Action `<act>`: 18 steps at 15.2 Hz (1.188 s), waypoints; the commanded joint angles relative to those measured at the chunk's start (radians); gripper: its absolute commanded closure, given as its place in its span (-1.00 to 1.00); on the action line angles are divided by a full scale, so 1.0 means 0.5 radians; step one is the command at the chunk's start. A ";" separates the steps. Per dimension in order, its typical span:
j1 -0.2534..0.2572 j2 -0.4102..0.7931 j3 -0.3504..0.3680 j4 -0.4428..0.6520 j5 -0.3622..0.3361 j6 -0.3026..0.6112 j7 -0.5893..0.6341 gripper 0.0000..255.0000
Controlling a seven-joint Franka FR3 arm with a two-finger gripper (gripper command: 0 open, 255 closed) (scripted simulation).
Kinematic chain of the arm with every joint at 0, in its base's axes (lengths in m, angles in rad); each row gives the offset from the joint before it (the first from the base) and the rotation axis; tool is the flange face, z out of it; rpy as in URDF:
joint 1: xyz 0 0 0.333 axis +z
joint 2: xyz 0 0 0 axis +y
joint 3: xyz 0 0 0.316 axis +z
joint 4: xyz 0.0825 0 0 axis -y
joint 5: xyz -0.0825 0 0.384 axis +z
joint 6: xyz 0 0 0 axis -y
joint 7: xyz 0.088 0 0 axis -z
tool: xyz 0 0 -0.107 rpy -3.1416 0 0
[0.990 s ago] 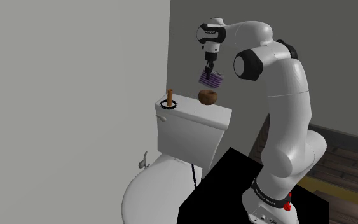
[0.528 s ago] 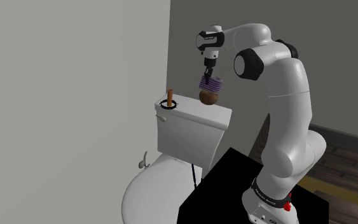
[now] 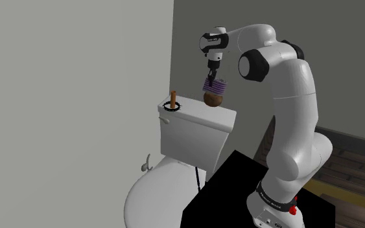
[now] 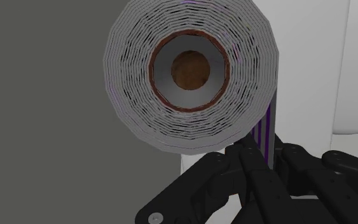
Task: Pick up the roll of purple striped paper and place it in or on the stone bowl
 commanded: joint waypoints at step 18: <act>-0.043 0.059 0.000 0.333 0.008 -0.287 0.008 -1.00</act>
